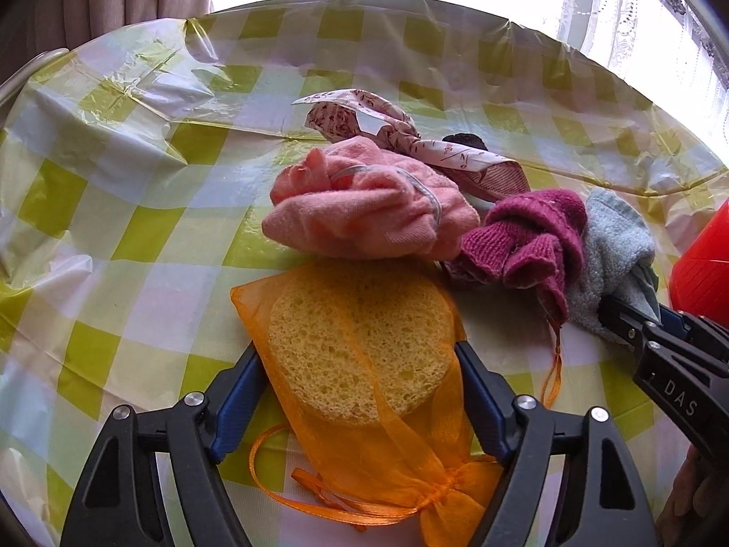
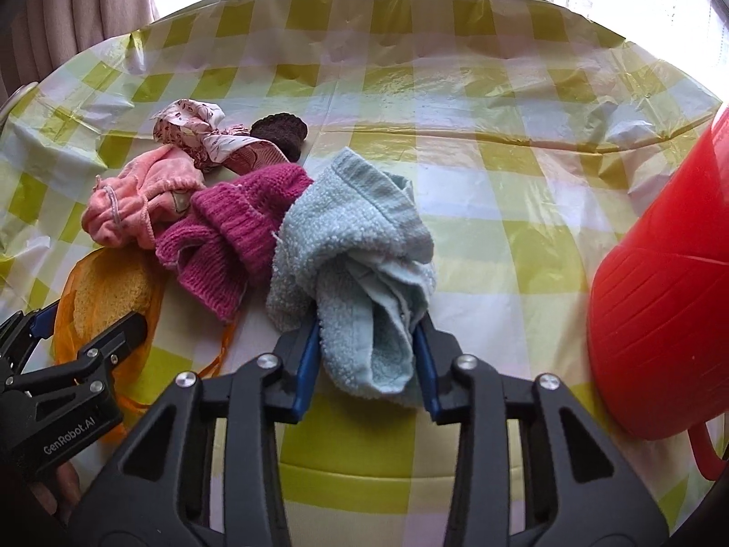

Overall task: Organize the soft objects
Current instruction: 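Grasp the orange mesh sponge bag with the left gripper while the right grasps the light blue sock, then carry the orange mesh bag and blue sock into the white box and open both grippers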

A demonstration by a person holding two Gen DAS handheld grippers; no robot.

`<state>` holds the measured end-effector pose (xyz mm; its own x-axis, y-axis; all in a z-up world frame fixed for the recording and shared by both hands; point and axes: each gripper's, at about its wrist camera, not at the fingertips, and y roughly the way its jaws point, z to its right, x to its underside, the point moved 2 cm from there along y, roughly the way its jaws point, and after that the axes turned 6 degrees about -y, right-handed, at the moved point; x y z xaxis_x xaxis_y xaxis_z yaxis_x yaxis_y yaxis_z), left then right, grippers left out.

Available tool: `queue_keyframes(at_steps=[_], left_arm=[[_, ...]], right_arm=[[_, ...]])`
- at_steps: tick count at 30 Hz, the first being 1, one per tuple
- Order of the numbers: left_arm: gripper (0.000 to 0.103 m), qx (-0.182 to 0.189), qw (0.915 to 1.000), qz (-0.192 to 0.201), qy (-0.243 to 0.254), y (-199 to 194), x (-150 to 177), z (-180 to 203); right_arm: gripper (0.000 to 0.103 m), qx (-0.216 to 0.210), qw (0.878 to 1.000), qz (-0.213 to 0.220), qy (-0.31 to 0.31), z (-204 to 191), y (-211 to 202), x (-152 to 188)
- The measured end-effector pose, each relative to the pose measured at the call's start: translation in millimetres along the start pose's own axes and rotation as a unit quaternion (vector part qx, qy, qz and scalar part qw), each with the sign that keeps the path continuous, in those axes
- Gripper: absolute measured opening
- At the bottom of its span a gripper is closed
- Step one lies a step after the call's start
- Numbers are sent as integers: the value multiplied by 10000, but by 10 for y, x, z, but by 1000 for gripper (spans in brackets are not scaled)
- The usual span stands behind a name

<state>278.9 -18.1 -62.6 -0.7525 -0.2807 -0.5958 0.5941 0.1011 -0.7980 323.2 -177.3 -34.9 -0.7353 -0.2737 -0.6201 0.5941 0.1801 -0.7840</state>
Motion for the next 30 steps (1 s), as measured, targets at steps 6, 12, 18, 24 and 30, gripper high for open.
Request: queue_keyframes(at_steps=[6,12,18,24,30], left_arm=[[79,173,9998,-56,-69,-58,47,-20],[79,520,9980,-191,-299,-213,131,-72],[79,716,9967,-58,-371,-542,230,-69],[79,854,9959,203,-203,-904,316,77],[79,1166,9918,404,337,-1289,473,505]], right_arm=[[32,-72,9999,-30,73,8,-140,150],[30,-128,9998,-68,148,31,-317,301],[29,-124,9996,-49,230,80,-563,470],[29,-110,9991,39,412,210,-917,670],[29,-20,9978,189,638,398,-1290,911]])
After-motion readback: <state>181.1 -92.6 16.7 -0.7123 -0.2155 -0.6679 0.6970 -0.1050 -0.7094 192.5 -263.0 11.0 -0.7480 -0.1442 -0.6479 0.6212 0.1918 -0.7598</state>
